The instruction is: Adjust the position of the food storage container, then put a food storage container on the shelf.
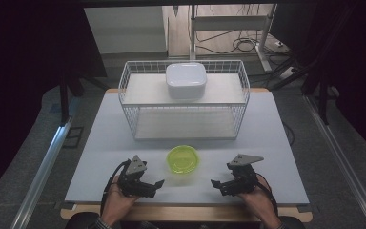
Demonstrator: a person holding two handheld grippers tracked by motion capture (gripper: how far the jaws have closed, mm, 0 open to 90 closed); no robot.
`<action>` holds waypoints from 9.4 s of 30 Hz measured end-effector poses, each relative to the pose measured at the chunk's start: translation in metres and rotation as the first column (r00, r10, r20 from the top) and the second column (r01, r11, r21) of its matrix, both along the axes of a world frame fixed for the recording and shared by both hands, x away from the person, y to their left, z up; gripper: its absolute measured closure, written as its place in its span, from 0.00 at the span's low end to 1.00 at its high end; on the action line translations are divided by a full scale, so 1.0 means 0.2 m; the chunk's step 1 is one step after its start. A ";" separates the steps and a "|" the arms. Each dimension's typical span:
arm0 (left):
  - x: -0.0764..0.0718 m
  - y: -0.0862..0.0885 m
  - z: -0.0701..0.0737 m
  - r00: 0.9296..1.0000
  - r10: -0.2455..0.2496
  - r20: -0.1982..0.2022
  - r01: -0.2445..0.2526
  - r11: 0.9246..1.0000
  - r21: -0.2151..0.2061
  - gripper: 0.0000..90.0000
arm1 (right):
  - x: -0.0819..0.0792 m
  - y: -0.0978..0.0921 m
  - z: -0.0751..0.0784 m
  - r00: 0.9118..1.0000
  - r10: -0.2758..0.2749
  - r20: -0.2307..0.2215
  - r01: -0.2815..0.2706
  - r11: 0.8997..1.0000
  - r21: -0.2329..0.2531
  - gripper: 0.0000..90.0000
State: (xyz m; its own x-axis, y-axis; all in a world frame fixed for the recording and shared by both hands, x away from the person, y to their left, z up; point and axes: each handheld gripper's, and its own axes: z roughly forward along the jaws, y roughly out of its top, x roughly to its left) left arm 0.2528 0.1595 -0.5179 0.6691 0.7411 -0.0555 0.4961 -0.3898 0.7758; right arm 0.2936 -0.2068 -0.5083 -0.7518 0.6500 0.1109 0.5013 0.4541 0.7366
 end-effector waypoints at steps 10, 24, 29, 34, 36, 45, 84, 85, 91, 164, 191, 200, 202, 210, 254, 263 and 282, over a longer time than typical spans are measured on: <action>-0.08 0.03 -0.03 0.999 -0.001 0.032 0.000 0.999 0.045 0.03 | 0.00 0.00 0.00 1.000 0.016 0.000 -0.016 1.000 0.008 0.08; -0.08 0.05 -0.05 1.000 -0.014 0.023 0.013 0.999 0.048 0.01 | 0.03 0.00 -0.01 0.999 0.034 0.012 -0.034 0.999 0.013 0.05; -0.08 0.06 -0.05 1.000 -0.017 0.024 0.015 0.998 0.055 0.01 | 0.05 0.02 0.00 1.000 0.019 0.005 -0.019 1.000 0.000 0.01; -0.08 0.05 -0.05 0.999 -0.026 0.026 0.024 0.997 0.074 0.01 | 0.08 0.06 0.03 1.000 0.008 0.009 -0.008 1.000 0.012 0.01; -0.08 0.05 -0.06 0.999 -0.026 0.026 0.024 0.997 0.078 0.01 | 0.09 0.06 0.05 1.000 0.005 0.004 -0.005 0.999 0.038 0.01; -0.07 0.05 -0.07 1.000 -0.024 0.014 0.023 0.997 0.078 0.01 | 0.17 0.10 0.13 0.998 0.021 -0.054 -0.016 0.997 0.074 0.09; -0.08 0.03 -0.08 0.999 -0.047 0.015 0.044 0.988 0.149 0.02 | 0.50 0.31 0.08 0.904 0.070 -0.422 0.028 0.975 0.221 0.89; -0.08 0.03 -0.08 0.999 -0.046 0.015 0.044 0.988 0.149 0.02 | 0.49 0.31 0.08 0.903 0.075 -0.424 0.026 0.974 0.227 0.90; -0.08 0.03 -0.08 0.999 -0.046 0.015 0.044 0.988 0.151 0.02 | 0.49 0.31 0.10 0.890 0.106 -0.444 0.022 0.961 0.275 0.91; -0.08 0.01 -0.10 0.998 -0.057 0.001 0.056 0.983 0.176 0.02 | 0.59 0.03 0.12 0.932 -0.210 -0.295 0.268 0.949 0.168 0.57; -0.08 0.01 -0.10 0.998 -0.058 0.003 0.057 0.983 0.173 0.02 | 0.57 0.04 0.09 0.873 -0.083 -0.480 0.288 0.883 0.372 0.91; -0.08 0.03 -0.07 0.999 -0.042 0.025 0.039 0.990 0.134 0.02 | 0.46 0.06 0.29 0.912 -0.018 -0.409 0.212 0.876 0.434 0.91; -0.08 0.03 -0.07 0.999 -0.041 0.027 0.037 0.991 0.130 0.02 | 0.44 0.07 0.35 0.919 -0.002 -0.395 0.192 0.877 0.441 0.91; -0.08 0.03 -0.07 0.999 -0.041 0.030 0.037 0.991 0.132 0.02 | 0.42 0.10 0.54 0.934 0.032 -0.356 0.149 0.871 0.469 0.91; -0.09 0.02 -0.07 0.998 -0.067 0.015 0.065 0.990 0.126 0.02 | 0.92 0.31 1.29 0.954 -0.173 -0.244 0.278 0.814 0.509 0.91; -0.09 0.01 -0.08 0.997 -0.074 0.008 0.072 0.989 0.127 0.02 | 0.97 0.37 1.29 0.946 -0.245 -0.212 0.316 0.842 0.436 0.85; -0.09 0.01 -0.08 0.997 -0.074 0.003 0.073 0.989 0.127 0.02 | 0.94 0.34 1.26 0.966 -0.231 -0.116 0.259 0.843 0.471 0.37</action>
